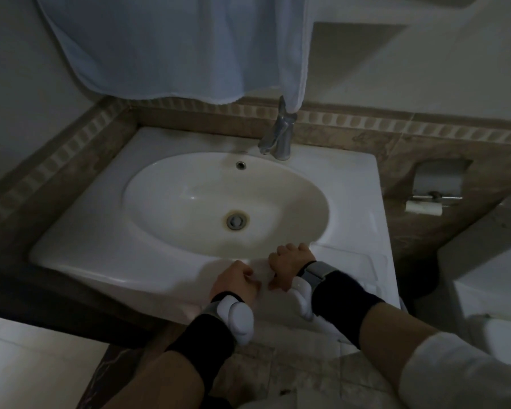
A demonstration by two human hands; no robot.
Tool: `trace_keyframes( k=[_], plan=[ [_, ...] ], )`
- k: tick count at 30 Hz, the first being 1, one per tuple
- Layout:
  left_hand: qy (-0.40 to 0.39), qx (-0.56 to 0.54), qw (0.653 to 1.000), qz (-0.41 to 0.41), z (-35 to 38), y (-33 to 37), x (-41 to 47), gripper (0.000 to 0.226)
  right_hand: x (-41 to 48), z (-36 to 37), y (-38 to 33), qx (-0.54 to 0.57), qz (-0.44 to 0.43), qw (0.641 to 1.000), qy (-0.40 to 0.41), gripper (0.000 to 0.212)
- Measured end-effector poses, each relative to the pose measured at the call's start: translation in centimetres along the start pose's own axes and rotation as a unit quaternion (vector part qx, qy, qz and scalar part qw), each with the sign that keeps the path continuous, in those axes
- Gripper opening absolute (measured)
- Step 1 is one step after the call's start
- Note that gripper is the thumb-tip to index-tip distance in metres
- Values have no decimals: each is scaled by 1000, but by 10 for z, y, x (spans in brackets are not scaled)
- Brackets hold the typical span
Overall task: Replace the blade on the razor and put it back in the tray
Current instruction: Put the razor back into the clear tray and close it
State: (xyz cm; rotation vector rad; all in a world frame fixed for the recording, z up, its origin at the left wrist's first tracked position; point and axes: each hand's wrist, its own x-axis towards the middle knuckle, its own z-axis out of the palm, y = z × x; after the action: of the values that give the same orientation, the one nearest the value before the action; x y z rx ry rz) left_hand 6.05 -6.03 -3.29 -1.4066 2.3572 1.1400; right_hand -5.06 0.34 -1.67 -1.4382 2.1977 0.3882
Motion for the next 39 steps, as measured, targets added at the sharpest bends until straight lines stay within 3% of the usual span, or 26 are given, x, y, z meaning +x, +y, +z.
trace_keyframes(
  k=[9, 14, 21, 27, 30, 32, 34, 37, 39],
  plan=[
    [-24, -46, 999, 2, -8, 0, 2, 31, 0, -9, 3, -2, -27, 999, -31, 49],
    [-20, -179, 983, -30, -7, -4, 5, 29, 1, -10, 3, -2, -36, 999, -39, 47],
    [-35, -355, 930, -93, -9, -7, 5, 8, 5, -4, 3, 19, -37, 999, -33, 51],
    [4, -351, 934, -65, -7, -10, 5, 32, 4, -1, 0, 42, -18, 999, -23, 45],
    [18, -343, 937, -62, -10, -10, 3, 26, -3, -12, 1, 118, 6, 993, -11, 41],
    [2, -346, 936, -57, -13, -8, 2, 7, -10, -22, 5, 214, 20, 976, 37, 34],
    [-19, -351, 935, -48, -15, -6, 2, 19, -19, -30, 12, 339, 32, 935, 100, 16],
    [-41, -361, 932, -19, -15, 3, -4, 8, -28, -31, 20, 469, 24, 868, 163, 33],
    [-63, -359, 931, 9, -13, 8, -7, 28, -31, -27, 23, 496, 11, 854, 159, 33]
  ],
)
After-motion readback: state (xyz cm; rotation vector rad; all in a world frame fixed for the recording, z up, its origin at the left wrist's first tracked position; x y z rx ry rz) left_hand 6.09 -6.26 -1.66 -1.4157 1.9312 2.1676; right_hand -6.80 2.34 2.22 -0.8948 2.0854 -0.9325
